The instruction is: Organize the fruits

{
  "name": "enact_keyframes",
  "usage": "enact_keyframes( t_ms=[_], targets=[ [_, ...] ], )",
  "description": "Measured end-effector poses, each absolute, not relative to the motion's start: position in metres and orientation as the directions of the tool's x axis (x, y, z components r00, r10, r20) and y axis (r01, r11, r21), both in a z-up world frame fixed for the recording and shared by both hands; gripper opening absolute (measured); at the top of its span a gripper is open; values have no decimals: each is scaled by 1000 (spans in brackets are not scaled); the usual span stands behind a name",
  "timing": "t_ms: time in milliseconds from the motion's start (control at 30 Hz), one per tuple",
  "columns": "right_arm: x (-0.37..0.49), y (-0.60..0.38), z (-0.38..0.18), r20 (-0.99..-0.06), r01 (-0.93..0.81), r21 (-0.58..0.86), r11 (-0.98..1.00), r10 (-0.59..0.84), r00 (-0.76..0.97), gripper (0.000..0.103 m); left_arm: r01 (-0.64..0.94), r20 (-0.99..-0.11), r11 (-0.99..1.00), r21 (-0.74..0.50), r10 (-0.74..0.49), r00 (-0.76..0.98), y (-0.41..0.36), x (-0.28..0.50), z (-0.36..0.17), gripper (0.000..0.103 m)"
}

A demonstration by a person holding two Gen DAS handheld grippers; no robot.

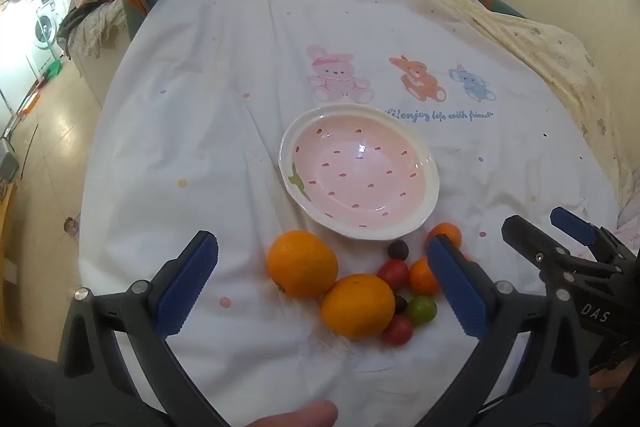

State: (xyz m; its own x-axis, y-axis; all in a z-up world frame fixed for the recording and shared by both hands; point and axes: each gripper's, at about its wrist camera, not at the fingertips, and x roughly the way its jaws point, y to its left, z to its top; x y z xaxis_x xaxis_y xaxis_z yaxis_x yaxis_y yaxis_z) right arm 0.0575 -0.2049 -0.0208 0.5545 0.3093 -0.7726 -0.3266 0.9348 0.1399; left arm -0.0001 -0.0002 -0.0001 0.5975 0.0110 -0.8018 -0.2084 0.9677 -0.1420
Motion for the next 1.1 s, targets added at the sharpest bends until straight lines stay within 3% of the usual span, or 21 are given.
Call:
enact_keyframes(
  t_ms=[1100],
  targets=[
    [56,-201,-22,-769,-324,133,936,304,563,103,-208,-807,968,-138,12,590,-1,0,0,103]
  ],
)
